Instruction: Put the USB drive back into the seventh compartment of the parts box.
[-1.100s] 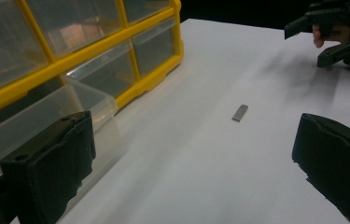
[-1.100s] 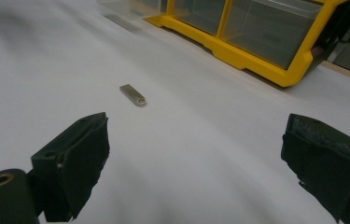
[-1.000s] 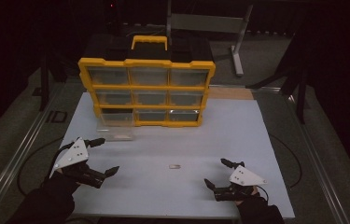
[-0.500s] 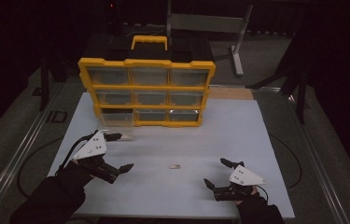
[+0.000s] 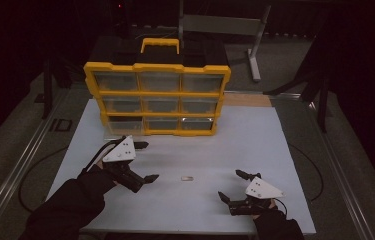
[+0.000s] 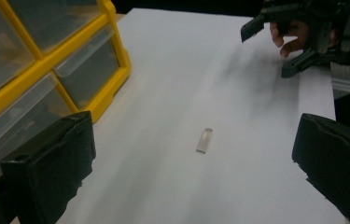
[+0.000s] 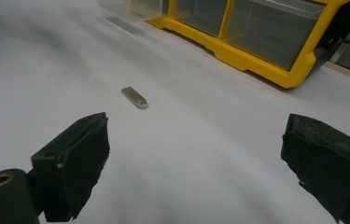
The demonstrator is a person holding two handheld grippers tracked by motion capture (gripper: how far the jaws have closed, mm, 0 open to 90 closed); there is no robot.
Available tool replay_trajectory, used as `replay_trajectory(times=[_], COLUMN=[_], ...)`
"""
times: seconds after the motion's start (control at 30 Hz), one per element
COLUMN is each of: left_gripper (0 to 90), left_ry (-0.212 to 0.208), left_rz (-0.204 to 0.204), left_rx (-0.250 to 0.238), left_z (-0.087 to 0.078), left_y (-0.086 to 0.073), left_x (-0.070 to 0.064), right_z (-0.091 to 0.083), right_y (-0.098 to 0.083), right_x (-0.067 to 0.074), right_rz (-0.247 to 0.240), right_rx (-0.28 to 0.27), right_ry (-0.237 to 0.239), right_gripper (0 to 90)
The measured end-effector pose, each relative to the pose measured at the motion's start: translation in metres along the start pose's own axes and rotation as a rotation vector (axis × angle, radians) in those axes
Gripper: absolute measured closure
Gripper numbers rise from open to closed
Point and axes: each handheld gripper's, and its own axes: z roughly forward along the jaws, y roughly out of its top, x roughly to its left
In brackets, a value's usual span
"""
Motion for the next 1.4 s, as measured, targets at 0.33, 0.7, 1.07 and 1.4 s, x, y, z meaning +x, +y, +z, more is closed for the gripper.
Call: replay_trajectory(times=[0.33,0.7,1.07,1.4], left_gripper=[0.5,0.5,0.5,0.9], left_ry=[-0.036,-0.070,-0.110,-0.180], left_rz=[0.030,0.064,0.071,0.087], left_rx=[0.051,0.079,0.129,0.179], left_z=[0.023,0.049,0.078,0.104], left_y=[0.009,0.016,0.014,0.005], left_x=[-0.004,-0.009,-0.009,-0.008], right_z=[0.001,0.002,0.002,0.001], right_y=[-0.001,-0.001,-0.001,-0.001], right_x=[0.000,0.000,0.000,-0.001], right_rz=[-0.002,-0.005,-0.004,-0.005], right_rx=[-0.001,0.000,-0.005,-0.007], right_ry=[0.002,0.002,0.008,0.008], right_gripper=[7.9,7.9,7.9,8.9])
